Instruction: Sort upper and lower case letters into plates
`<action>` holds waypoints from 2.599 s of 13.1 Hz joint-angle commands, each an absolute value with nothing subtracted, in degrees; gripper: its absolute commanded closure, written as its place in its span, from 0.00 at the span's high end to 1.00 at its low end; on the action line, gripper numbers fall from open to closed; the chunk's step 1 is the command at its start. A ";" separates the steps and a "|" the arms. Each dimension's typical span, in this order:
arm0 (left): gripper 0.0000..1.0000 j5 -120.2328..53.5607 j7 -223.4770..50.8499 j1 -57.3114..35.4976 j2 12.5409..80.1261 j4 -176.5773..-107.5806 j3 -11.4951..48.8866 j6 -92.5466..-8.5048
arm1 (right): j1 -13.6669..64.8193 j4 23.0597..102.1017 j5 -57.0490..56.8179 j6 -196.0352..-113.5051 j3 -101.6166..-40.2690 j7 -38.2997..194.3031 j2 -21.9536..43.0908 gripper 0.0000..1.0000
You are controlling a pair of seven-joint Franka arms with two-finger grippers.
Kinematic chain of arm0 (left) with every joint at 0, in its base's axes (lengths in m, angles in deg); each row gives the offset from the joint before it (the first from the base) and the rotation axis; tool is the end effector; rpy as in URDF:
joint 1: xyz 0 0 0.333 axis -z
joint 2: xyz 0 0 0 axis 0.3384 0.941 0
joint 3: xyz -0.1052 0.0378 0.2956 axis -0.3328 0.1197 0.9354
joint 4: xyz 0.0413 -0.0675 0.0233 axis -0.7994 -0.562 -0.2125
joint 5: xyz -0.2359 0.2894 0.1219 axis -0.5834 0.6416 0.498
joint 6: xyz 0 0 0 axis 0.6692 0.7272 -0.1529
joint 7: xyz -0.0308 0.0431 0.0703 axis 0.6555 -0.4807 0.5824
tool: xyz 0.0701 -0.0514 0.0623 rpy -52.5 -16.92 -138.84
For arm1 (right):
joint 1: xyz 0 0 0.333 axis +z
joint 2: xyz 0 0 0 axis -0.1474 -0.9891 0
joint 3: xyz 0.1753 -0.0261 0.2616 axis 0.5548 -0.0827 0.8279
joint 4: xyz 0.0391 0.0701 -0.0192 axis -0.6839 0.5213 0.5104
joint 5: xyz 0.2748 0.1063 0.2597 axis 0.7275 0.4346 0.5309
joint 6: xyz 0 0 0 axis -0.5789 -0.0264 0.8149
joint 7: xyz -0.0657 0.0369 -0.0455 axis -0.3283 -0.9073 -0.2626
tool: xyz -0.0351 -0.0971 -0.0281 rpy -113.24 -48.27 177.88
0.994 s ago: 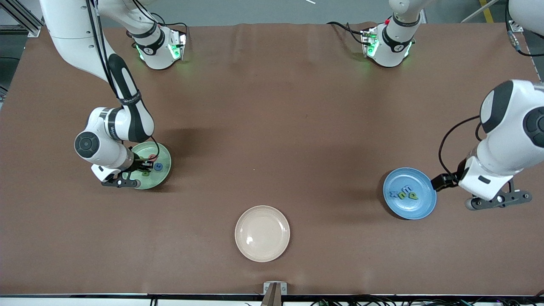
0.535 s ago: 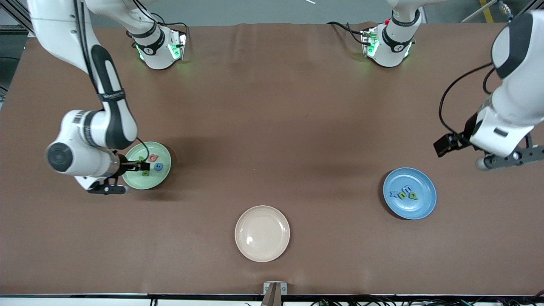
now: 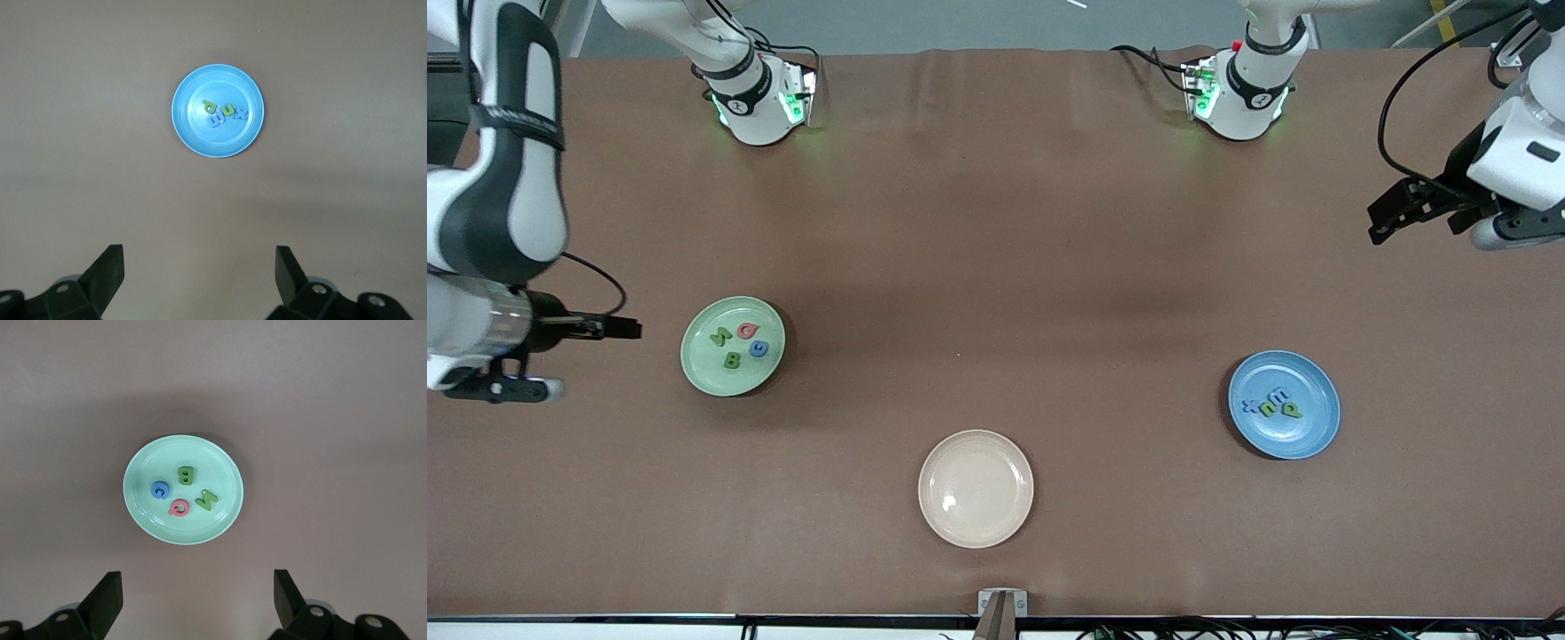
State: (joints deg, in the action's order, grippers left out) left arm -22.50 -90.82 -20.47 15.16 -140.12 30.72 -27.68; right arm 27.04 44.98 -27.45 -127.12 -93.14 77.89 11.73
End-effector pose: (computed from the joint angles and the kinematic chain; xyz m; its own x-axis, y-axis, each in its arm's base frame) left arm 0.5277 -0.0506 0.6203 0.9948 0.0925 0.0422 0.0940 -0.9950 -0.0352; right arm 0.6400 -0.0364 0.4791 0.9706 -0.0684 -0.2307 -0.0720 -0.9974 -0.0075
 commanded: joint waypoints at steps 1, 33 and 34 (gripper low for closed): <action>1.00 -23.64 -87.95 -20.22 13.07 -141.86 31.13 -27.41 | 25.10 37.94 -27.73 -123.53 -93.97 77.58 11.01 1.00; 1.00 -23.55 -86.38 -20.22 14.56 -137.55 28.76 -23.10 | 6.99 57.16 -35.03 -127.83 -69.10 80.05 36.14 1.00; 1.00 -23.55 -84.89 -20.22 14.30 -137.55 28.93 -22.84 | 6.98 57.25 -35.11 -127.66 -69.01 80.05 36.49 1.00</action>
State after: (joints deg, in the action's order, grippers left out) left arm -22.60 -87.76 -19.76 14.00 -138.85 28.88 -23.48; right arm 8.33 54.51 -34.10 -127.17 -70.86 79.16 33.61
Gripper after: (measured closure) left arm 0.000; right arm 0.000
